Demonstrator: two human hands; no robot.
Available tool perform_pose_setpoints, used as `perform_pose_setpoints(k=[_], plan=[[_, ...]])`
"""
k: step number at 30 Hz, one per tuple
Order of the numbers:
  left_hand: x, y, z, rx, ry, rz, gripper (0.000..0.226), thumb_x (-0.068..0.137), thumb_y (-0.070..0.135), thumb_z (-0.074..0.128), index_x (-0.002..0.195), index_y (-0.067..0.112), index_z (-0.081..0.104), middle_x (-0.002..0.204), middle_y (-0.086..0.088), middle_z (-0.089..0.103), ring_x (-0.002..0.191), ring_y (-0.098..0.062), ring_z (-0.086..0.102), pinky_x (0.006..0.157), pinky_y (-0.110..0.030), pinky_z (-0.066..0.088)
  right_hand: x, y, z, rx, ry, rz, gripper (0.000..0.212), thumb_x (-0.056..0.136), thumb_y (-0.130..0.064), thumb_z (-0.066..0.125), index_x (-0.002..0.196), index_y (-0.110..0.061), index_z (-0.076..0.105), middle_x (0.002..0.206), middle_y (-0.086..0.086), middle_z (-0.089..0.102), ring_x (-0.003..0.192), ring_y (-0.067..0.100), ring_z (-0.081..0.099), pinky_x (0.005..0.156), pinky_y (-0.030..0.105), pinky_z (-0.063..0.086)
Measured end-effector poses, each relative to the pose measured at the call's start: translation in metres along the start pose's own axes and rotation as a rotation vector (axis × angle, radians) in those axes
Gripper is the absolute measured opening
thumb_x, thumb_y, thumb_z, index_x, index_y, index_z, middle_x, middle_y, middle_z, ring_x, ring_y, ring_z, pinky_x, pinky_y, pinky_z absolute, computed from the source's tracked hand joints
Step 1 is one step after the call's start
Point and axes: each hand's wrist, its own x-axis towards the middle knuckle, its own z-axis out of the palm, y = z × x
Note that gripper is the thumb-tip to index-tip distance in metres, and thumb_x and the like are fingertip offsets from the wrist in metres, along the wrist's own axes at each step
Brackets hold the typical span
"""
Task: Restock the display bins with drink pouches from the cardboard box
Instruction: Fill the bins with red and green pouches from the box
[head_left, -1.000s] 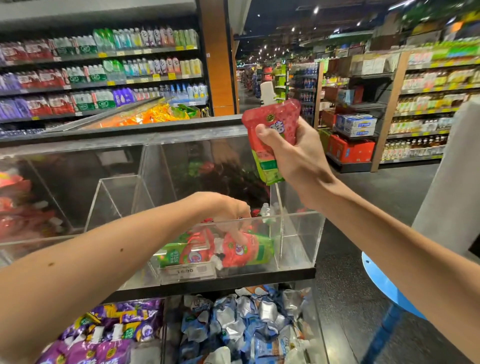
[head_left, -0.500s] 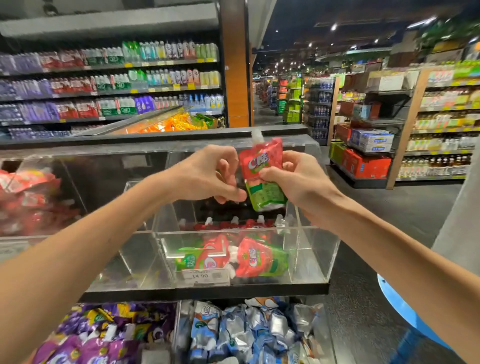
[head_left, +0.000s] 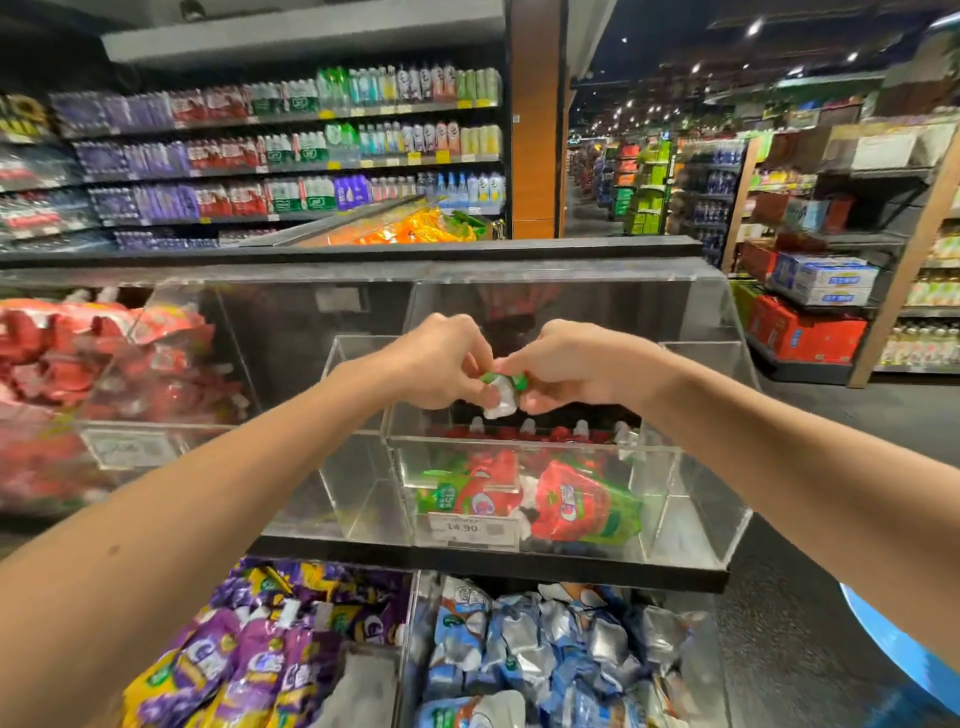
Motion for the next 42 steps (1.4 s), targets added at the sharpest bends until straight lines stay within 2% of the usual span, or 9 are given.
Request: perform_pose_setpoints(k=[4, 10, 14, 18, 21, 26, 31, 36, 42], plan=[[0.029, -0.004, 0.019, 0.280, -0.121, -0.010, 0.027, 0.075, 0.034, 0.085, 0.087, 0.013, 0.073, 0.075, -0.001, 0.065, 0.074, -0.026, 0.065, 0.064, -0.034, 0.054, 0.025, 0.005, 0.006, -0.071, -0.092, 0.072, 0.028, 0.095, -0.017, 0.066, 0.118, -0.001, 0.064, 0.085, -0.007, 0.061, 0.079, 0.010, 0.062, 0.082, 0.023, 0.053], [0.047, -0.009, 0.044, 0.452, -0.266, -0.127, 0.035, 0.078, 0.031, 0.082, 0.105, 0.017, 0.065, 0.082, 0.002, 0.054, 0.091, -0.024, 0.066, 0.073, -0.031, 0.055, 0.067, 0.013, 0.030, -0.276, -0.252, 0.237, 0.028, 0.095, -0.002, 0.061, 0.123, 0.004, 0.062, 0.127, 0.020, 0.061, 0.117, 0.034, 0.062, 0.097, 0.039, 0.055], [0.049, -0.010, 0.050, 0.463, -0.309, -0.195, 0.030, 0.080, 0.024, 0.078, 0.106, 0.017, 0.065, 0.102, -0.005, 0.069, 0.084, -0.023, 0.066, 0.079, -0.035, 0.059, 0.075, 0.015, 0.031, -0.353, -0.329, 0.236, 0.031, 0.099, -0.007, 0.056, 0.129, 0.000, 0.056, 0.129, 0.019, 0.057, 0.119, 0.035, 0.060, 0.088, 0.041, 0.058], [0.040, -0.007, 0.045, 0.437, -0.352, -0.258, 0.031, 0.081, 0.024, 0.078, 0.109, 0.018, 0.067, 0.102, -0.004, 0.067, 0.085, -0.022, 0.065, 0.073, -0.032, 0.057, 0.079, 0.022, 0.027, -0.405, -0.344, 0.155, 0.031, 0.098, -0.009, 0.058, 0.126, 0.003, 0.060, 0.118, 0.018, 0.065, 0.108, 0.031, 0.065, 0.097, 0.041, 0.055], [0.020, -0.005, 0.027, 0.263, -0.151, -0.238, 0.026, 0.085, 0.024, 0.073, 0.112, 0.021, 0.073, 0.103, -0.004, 0.073, 0.090, -0.020, 0.069, 0.082, -0.032, 0.057, 0.060, 0.019, 0.024, -0.569, -0.199, -0.072, 0.028, 0.094, -0.013, 0.062, 0.117, 0.003, 0.064, 0.101, 0.018, 0.069, 0.087, 0.029, 0.066, 0.090, 0.045, 0.058], [-0.053, 0.032, -0.013, -0.058, 0.327, -0.137, 0.020, 0.092, 0.029, 0.069, 0.111, 0.024, 0.073, 0.103, 0.007, 0.073, 0.092, -0.005, 0.067, 0.085, -0.022, 0.050, -0.025, 0.020, 0.006, -0.446, 0.086, -0.568, 0.032, 0.093, -0.021, 0.062, 0.124, -0.017, 0.066, 0.122, 0.007, 0.069, 0.113, 0.024, 0.063, 0.101, 0.039, 0.049], [-0.130, 0.076, 0.021, -0.423, 0.562, 0.123, 0.019, 0.088, 0.031, 0.074, 0.106, 0.032, 0.072, 0.102, 0.015, 0.071, 0.095, -0.001, 0.067, 0.084, -0.022, 0.053, -0.158, 0.096, -0.006, -0.279, 0.357, -0.772, 0.040, 0.086, -0.039, 0.069, 0.121, -0.020, 0.066, 0.116, -0.004, 0.068, 0.107, 0.007, 0.062, 0.095, 0.022, 0.046], [-0.143, 0.168, 0.136, -0.622, 0.277, 0.444, 0.024, 0.081, 0.035, 0.072, 0.104, 0.039, 0.066, 0.101, 0.020, 0.067, 0.091, 0.006, 0.061, 0.078, -0.011, 0.047, -0.286, 0.245, -0.002, -0.185, 0.648, -0.343, 0.043, 0.079, -0.048, 0.067, 0.114, -0.024, 0.067, 0.108, -0.014, 0.067, 0.099, -0.005, 0.061, 0.084, 0.005, 0.042], [-0.158, 0.321, 0.315, -0.561, -0.103, 0.822, 0.020, 0.084, 0.033, 0.066, 0.104, 0.028, 0.068, 0.101, 0.006, 0.070, 0.094, -0.014, 0.064, 0.083, -0.026, 0.049, -0.447, 0.412, 0.017, -0.083, 0.904, 0.344, 0.018, 0.082, -0.043, 0.070, 0.096, -0.032, 0.069, 0.089, -0.016, 0.070, 0.085, 0.001, 0.064, 0.085, 0.031, 0.051]])
